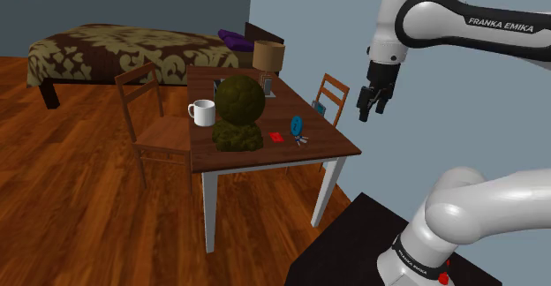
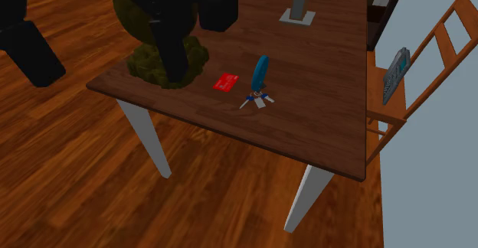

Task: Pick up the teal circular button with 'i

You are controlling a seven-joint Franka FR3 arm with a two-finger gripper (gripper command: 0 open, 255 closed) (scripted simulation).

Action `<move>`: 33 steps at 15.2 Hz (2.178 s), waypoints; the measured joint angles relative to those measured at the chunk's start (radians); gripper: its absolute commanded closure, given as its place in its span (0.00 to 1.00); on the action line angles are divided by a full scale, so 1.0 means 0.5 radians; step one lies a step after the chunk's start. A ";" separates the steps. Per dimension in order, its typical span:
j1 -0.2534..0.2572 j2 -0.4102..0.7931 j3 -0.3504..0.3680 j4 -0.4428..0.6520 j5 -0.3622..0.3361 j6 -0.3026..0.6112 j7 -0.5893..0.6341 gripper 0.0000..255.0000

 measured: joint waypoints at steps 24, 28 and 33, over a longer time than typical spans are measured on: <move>-0.131 1.485 -0.318 0.607 0.235 1.032 -0.009 0.00; -0.167 1.804 -0.354 0.872 0.349 1.100 -0.045 0.00; -0.236 2.201 -0.368 1.243 0.502 1.140 -0.080 0.00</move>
